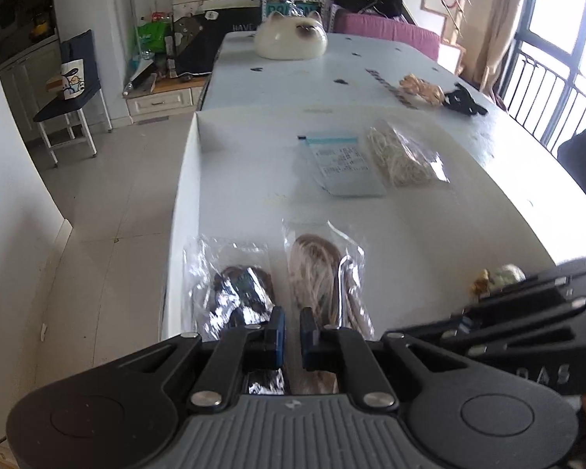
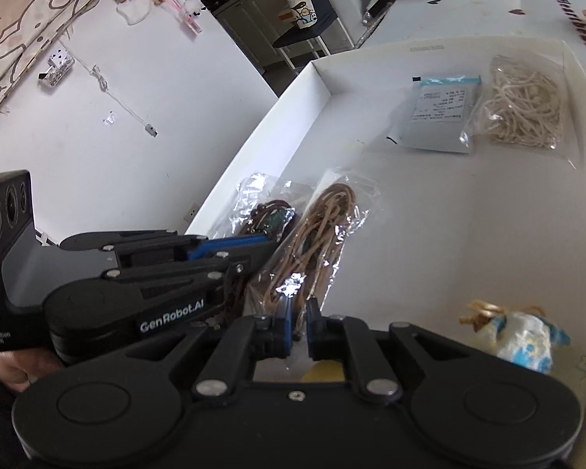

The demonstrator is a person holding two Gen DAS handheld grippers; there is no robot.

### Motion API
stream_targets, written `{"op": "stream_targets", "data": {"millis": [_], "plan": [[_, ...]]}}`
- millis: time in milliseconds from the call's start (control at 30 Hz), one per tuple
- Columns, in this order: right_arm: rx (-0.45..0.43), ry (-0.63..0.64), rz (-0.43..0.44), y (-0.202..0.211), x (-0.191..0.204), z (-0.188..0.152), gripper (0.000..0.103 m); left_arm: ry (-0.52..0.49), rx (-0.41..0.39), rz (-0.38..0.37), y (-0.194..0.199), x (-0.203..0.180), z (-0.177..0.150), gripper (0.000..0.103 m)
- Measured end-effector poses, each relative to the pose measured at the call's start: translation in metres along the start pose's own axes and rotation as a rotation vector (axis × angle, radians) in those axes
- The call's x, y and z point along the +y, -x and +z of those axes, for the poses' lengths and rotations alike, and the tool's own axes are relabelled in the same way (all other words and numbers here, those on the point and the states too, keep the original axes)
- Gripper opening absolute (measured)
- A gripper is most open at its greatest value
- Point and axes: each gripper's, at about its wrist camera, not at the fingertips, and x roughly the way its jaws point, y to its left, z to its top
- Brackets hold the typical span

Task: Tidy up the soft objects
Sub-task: 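Lower both bags into the box and open both grippers to release them, then lift both tools away from the box toward the tan bow and black scrunchie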

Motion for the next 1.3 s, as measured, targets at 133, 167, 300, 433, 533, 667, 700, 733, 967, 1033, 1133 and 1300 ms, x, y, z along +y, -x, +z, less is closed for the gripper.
{"op": "stream_targets", "data": {"millis": [133, 167, 300, 433, 533, 667, 700, 733, 967, 1033, 1133, 1300], "plan": [[-0.013, 0.025, -0.018, 0.011, 0.001, -0.005, 0.011, -0.014, -0.003, 0.002, 0.007, -0.004, -0.006, 0.011], [-0.022, 0.033, -0.022, 0.014, 0.002, -0.004, 0.012, -0.01, -0.012, 0.0, 0.01, -0.005, -0.007, 0.013], [-0.083, 0.058, -0.03, 0.032, 0.006, -0.004, 0.014, 0.012, -0.057, -0.007, 0.024, -0.005, -0.005, 0.023], [-0.144, 0.092, -0.049, 0.048, 0.009, -0.003, 0.022, 0.027, -0.097, -0.017, 0.039, -0.006, -0.001, 0.032], [-0.195, 0.134, -0.079, 0.06, 0.014, -0.004, 0.028, 0.04, -0.124, -0.02, 0.048, -0.009, 0.0, 0.041], [-0.257, 0.175, -0.13, 0.075, 0.017, -0.006, 0.043, 0.056, -0.152, -0.018, 0.057, -0.012, 0.001, 0.054], [-0.27, 0.184, -0.147, 0.078, 0.017, -0.007, 0.046, 0.059, -0.158, -0.016, 0.059, -0.013, 0.001, 0.06], [-0.282, 0.196, -0.163, 0.081, 0.018, -0.007, 0.049, 0.061, -0.163, -0.012, 0.06, -0.014, 0.0, 0.062], [-0.334, 0.215, -0.238, 0.098, 0.014, -0.013, 0.068, 0.073, -0.188, 0.0, 0.069, -0.017, -0.004, 0.083], [-0.347, 0.211, -0.257, 0.102, 0.013, -0.015, 0.079, 0.083, -0.197, 0.003, 0.071, -0.017, -0.005, 0.088], [-0.36, 0.211, -0.28, 0.106, 0.011, -0.018, 0.085, 0.091, -0.204, 0.007, 0.074, -0.018, -0.007, 0.093], [-0.381, 0.211, -0.319, 0.115, 0.006, -0.021, 0.099, 0.103, -0.224, 0.019, 0.079, -0.019, -0.009, 0.1]]}}
